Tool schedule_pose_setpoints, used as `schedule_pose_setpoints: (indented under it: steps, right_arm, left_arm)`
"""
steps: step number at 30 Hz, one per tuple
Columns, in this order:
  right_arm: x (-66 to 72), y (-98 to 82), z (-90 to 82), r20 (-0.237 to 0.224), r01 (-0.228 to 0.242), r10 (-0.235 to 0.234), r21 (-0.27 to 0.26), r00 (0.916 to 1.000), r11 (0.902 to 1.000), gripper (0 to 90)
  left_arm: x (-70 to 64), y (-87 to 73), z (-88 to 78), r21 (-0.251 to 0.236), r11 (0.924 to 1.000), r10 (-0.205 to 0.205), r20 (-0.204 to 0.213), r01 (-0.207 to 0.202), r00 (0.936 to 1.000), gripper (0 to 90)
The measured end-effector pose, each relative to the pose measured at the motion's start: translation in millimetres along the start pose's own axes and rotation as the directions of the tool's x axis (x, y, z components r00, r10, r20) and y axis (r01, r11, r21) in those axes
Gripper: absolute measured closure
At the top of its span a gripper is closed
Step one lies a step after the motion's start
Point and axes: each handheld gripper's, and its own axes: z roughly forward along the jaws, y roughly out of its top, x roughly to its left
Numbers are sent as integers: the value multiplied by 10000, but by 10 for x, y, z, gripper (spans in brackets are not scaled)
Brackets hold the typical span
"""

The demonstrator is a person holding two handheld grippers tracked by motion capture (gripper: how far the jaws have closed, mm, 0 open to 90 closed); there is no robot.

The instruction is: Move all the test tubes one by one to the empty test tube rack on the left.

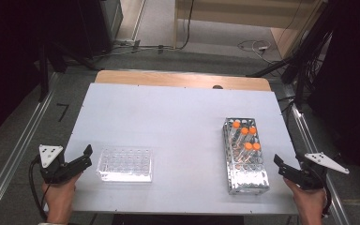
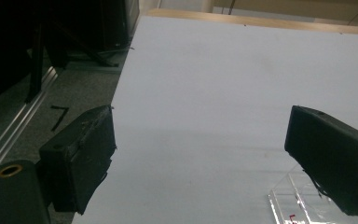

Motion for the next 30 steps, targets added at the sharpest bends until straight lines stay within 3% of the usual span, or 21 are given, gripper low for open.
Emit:
schedule_pose_setpoints:
  steps: [6,13,20,30]
  right_arm:
    - [34,19,-26,-171,30,-31,-59,9998,10000,152]
    - [145,58,-73,-543,362,-375,-233,9978,9991,166]
    - [292,85,-74,-1065,820,-842,-247,9907,9963,173]
    - [398,104,-39,-1842,973,-1016,-324,9776,9947,202]
  left_arm:
    - [-2,1,2,10,10000,-7,53,7,10000,93]
    - [1,2,7,11,10000,-41,9,41,10000,93]
    - [3,2,9,-7,10000,-98,10,98,10000,93]
    - [-2,1,21,71,10000,-56,-3,56,10000,93]
